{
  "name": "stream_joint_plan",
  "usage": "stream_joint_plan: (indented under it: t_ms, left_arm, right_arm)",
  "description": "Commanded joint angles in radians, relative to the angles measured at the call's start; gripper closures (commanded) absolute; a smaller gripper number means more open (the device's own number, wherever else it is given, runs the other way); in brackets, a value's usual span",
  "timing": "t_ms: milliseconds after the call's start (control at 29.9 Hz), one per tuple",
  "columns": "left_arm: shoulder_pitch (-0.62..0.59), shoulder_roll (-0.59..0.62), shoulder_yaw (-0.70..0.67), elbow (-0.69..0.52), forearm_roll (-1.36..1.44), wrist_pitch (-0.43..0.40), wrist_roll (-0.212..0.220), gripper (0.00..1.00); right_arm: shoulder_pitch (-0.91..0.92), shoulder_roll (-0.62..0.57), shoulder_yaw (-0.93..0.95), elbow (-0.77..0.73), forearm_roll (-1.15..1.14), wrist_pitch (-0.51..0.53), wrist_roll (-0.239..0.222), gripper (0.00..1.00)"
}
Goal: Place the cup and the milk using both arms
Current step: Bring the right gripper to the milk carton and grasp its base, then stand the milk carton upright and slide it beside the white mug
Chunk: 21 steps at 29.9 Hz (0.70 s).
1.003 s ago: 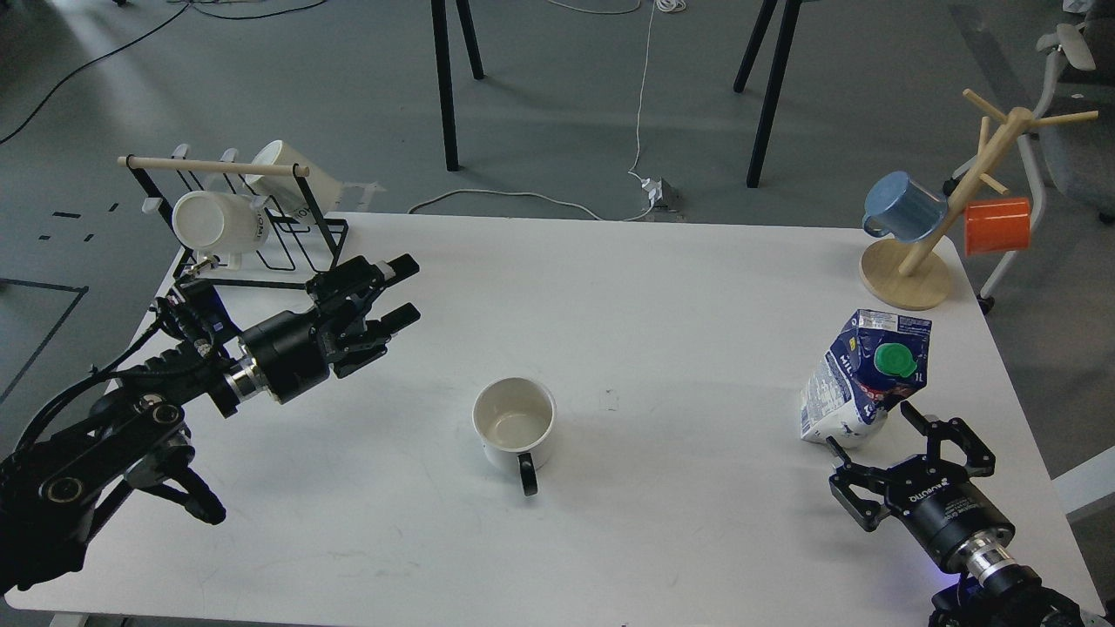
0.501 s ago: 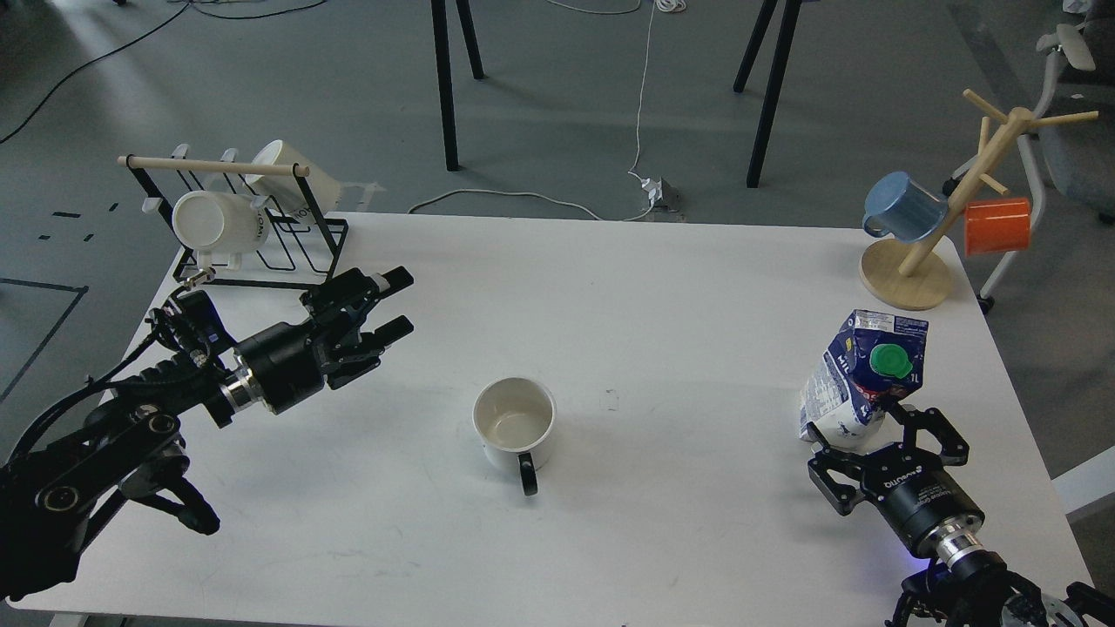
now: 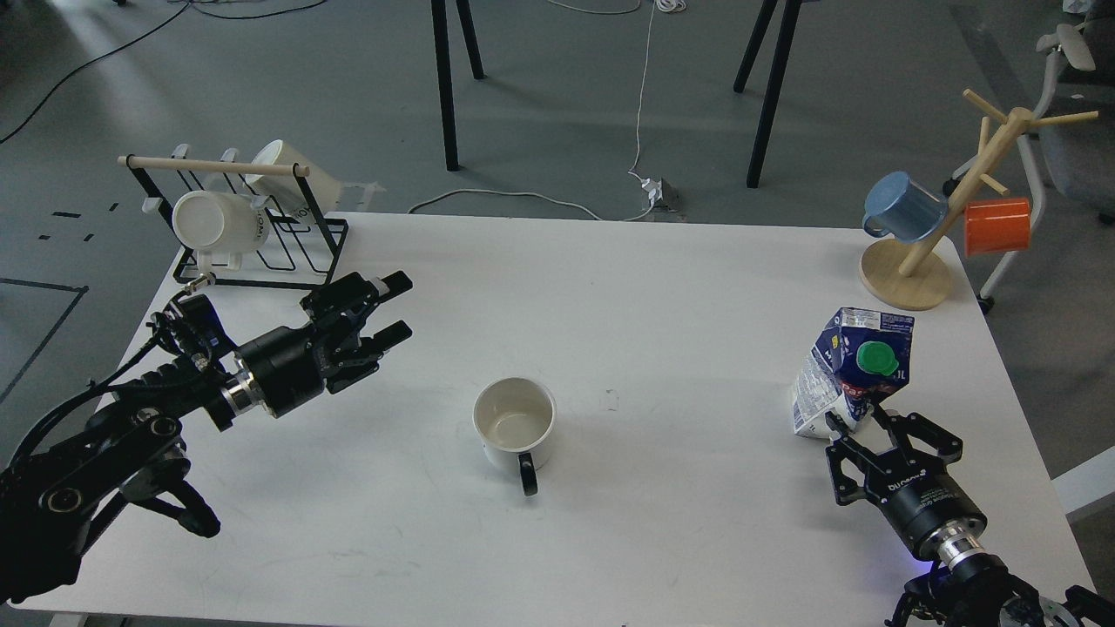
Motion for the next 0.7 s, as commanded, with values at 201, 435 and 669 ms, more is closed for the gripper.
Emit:
stream_joint_plan:
  t_ms: [201,435,669]
  left_arm:
    - [0.000,0.001,0.003,0.027,0.001,0.000,0.000,0.07]
    - [0.000,0.001,0.003,0.028,0.001,0.000,0.000,0.06]
    - [0.003,0.001,0.005,0.031,0.018,0.000,0.000,0.06]
  right_arm:
    - [0.000,0.006,0.006,0.001,0.000,0.000,0.002,0.65]
    - [0.000,0.006,-0.009,0.081,-0.006,0.000,0.000,0.66]
    - [-0.005,0.004,-0.020,0.175,-0.067,0.000,0.000,0.66]
